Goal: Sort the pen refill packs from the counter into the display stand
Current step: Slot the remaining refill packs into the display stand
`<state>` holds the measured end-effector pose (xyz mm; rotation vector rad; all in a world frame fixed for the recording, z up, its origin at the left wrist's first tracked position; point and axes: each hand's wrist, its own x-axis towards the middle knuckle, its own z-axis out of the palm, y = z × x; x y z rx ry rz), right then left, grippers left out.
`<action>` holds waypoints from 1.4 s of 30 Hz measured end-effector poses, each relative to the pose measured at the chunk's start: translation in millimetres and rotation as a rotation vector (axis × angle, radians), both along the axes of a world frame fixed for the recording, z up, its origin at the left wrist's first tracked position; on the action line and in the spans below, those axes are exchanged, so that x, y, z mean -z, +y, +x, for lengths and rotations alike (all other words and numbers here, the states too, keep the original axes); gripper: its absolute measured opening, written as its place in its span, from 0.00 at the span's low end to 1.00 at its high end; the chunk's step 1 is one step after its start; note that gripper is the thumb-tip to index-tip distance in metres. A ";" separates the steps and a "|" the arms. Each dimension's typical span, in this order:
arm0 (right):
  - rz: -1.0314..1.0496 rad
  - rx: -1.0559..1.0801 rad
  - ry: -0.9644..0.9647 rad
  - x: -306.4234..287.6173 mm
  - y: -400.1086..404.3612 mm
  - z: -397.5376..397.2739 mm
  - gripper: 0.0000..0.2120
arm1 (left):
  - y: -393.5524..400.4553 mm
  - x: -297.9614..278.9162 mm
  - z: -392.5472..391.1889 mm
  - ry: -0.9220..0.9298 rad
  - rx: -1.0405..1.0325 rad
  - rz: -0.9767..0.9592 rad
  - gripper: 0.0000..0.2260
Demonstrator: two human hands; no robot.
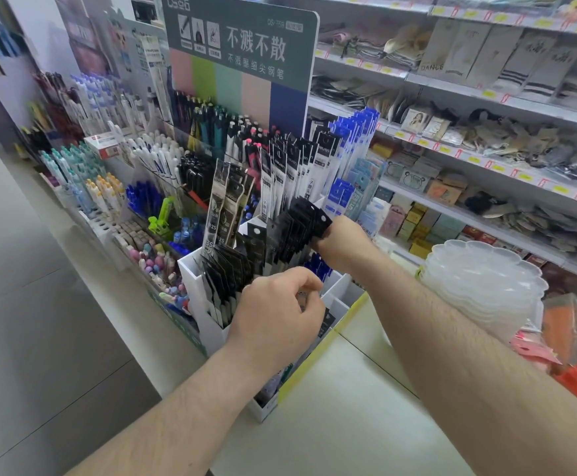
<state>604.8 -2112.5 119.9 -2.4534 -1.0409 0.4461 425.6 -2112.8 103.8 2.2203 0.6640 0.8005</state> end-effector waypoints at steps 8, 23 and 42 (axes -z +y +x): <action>0.469 0.209 -0.302 -70.8 -21.5 19.5 0.11 | 28.0 -101.3 -3.1 -0.287 -0.032 0.583 0.12; 0.180 0.047 -0.367 -115.4 48.0 85.1 0.30 | 93.9 -140.1 74.8 0.740 0.041 0.643 0.34; 0.349 0.341 -0.168 -7.9 -26.4 82.6 0.28 | 26.2 -76.6 34.4 0.755 0.183 0.946 0.33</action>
